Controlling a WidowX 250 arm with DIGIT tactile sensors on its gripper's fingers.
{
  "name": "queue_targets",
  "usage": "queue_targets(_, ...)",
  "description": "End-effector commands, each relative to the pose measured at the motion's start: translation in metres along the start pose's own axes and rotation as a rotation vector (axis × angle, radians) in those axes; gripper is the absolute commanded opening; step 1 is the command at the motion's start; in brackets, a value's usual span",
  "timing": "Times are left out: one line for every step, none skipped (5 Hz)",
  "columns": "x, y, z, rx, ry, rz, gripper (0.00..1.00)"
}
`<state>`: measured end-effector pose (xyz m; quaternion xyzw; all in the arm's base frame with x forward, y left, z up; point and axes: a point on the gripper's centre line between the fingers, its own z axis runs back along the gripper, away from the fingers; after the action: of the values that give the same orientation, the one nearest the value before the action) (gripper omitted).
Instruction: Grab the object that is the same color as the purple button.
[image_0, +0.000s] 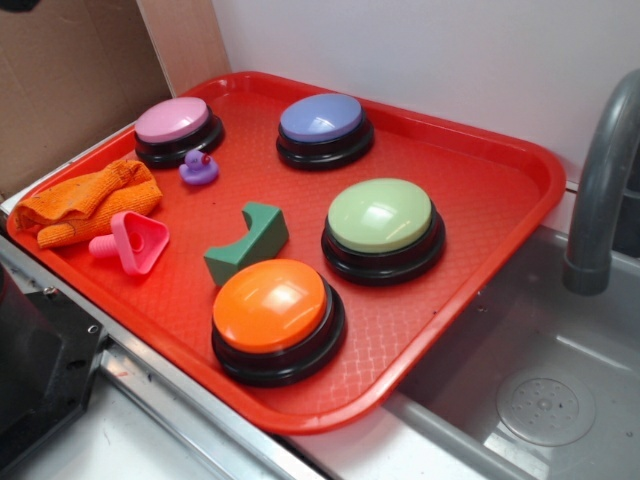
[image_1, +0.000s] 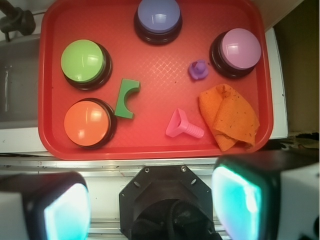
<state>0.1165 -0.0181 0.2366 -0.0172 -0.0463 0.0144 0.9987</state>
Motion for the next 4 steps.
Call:
queue_targets(0.0, 0.0, 0.0, 0.0, 0.0, 0.0, 1.0)
queue_targets(0.012, 0.015, -0.013, -0.041, -0.011, 0.07, 1.0)
queue_targets(0.035, 0.036, -0.031, -0.015, -0.017, 0.157, 1.0)
queue_targets(0.056, 0.056, -0.056, -0.016, -0.058, 0.253, 1.0)
